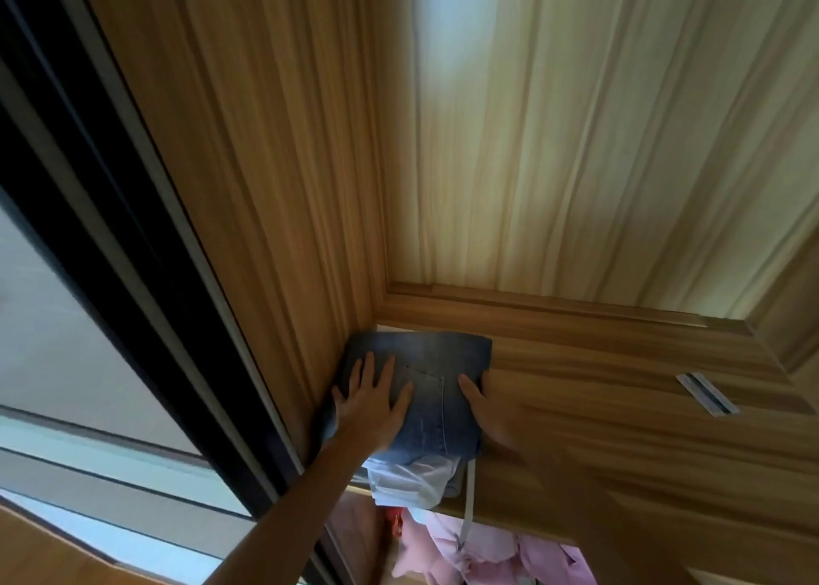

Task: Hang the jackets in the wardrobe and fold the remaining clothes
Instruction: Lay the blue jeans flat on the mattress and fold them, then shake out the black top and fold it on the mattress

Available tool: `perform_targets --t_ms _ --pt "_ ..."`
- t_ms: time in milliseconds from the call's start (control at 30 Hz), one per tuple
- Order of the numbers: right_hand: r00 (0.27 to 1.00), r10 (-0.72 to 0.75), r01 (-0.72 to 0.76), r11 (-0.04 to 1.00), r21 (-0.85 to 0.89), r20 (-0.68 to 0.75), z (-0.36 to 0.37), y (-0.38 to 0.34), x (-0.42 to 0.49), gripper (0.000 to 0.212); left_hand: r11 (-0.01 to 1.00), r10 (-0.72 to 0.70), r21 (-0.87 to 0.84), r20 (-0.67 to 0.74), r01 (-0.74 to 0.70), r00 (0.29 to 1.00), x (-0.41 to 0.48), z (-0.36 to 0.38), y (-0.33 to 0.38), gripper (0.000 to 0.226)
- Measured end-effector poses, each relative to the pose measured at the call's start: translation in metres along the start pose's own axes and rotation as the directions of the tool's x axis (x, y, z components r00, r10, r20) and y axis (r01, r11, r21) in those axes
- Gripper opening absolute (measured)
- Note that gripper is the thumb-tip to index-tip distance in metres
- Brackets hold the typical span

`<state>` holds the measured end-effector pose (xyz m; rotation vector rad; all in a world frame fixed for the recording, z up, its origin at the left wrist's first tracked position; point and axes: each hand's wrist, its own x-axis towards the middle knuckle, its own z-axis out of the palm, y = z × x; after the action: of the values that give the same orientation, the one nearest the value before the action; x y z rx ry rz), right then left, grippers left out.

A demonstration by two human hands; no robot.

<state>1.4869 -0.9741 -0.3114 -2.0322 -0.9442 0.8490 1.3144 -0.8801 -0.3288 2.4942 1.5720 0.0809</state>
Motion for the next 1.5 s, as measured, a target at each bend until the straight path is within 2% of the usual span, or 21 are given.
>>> perform_targets --t_ms 67,133,200,300,400,433,533,633,867,1000,1100,1233,1367,1500 --pt "0.995 -0.059 0.053 0.995 -0.081 -0.079 -0.003 -0.002 -0.015 0.08 1.0 -0.006 0.028 -0.024 0.007 1.0 -0.011 -0.003 0.002 0.082" --pt "0.988 -0.112 0.094 0.983 -0.157 -0.108 -0.007 -0.001 -0.029 0.056 0.999 0.003 0.034 -0.058 -0.001 0.998 -0.026 -0.008 0.003 0.085" --pt "0.979 -0.162 0.126 0.958 -0.258 -0.125 -0.01 -0.002 -0.043 0.051 1.0 0.004 -0.014 -0.057 -0.004 0.998 -0.046 -0.015 0.003 0.09" --pt "0.956 -0.252 0.158 0.875 -0.458 -0.151 -0.01 -0.005 -0.067 0.049 0.989 -0.008 -0.146 -0.059 -0.001 0.998 -0.083 -0.021 -0.001 0.07" --pt "0.895 -0.435 0.324 0.79 -0.52 -0.103 0.0 -0.017 -0.097 0.035 0.972 -0.016 -0.235 -0.09 -0.006 0.996 -0.124 -0.034 -0.008 0.05" --pt "0.882 -0.468 0.372 0.774 -0.513 -0.065 0.006 -0.021 -0.108 0.033 0.972 -0.029 -0.236 -0.086 0.008 0.996 -0.137 -0.038 -0.011 0.044" --pt "0.901 -0.421 0.42 0.781 -0.463 0.107 0.031 -0.03 -0.138 0.03 0.976 -0.092 -0.203 -0.046 0.081 0.995 -0.177 -0.05 -0.029 0.032" --pt "0.877 -0.394 0.479 0.759 -0.441 0.274 0.063 -0.036 -0.161 0.032 0.973 -0.143 -0.188 -0.023 0.136 0.989 -0.21 -0.057 -0.054 0.029" --pt "0.803 -0.371 0.578 0.677 -0.456 0.467 0.129 -0.072 -0.218 0.009 0.949 -0.27 -0.173 -0.005 0.265 0.963 -0.285 -0.067 -0.144 0.03" --pt "0.724 -0.34 0.648 0.634 -0.422 0.601 0.187 -0.101 -0.254 0.03 0.909 -0.373 -0.196 0.01 0.368 0.928 -0.338 -0.075 -0.206 0.03" --pt "0.667 -0.351 0.701 0.595 -0.394 0.657 0.238 -0.123 -0.289 0.034 0.86 -0.469 -0.199 0.053 0.469 0.882 -0.382 -0.083 -0.258 0.031" --pt "0.579 -0.377 0.78 0.514 -0.356 0.723 0.309 -0.148 -0.341 0.032 0.765 -0.623 -0.147 0.078 0.627 0.778 -0.442 -0.095 -0.326 0.03" --pt "0.49 -0.4 0.842 0.449 -0.3 0.775 0.38 -0.173 -0.396 0.03 0.711 -0.675 -0.202 0.073 0.673 0.734 -0.51 -0.101 -0.384 0.026" --pt "0.399 -0.396 0.889 0.388 -0.244 0.827 0.448 -0.194 -0.446 0.022 0.609 -0.766 -0.246 0.065 0.754 0.639 -0.576 -0.104 -0.441 0.024"
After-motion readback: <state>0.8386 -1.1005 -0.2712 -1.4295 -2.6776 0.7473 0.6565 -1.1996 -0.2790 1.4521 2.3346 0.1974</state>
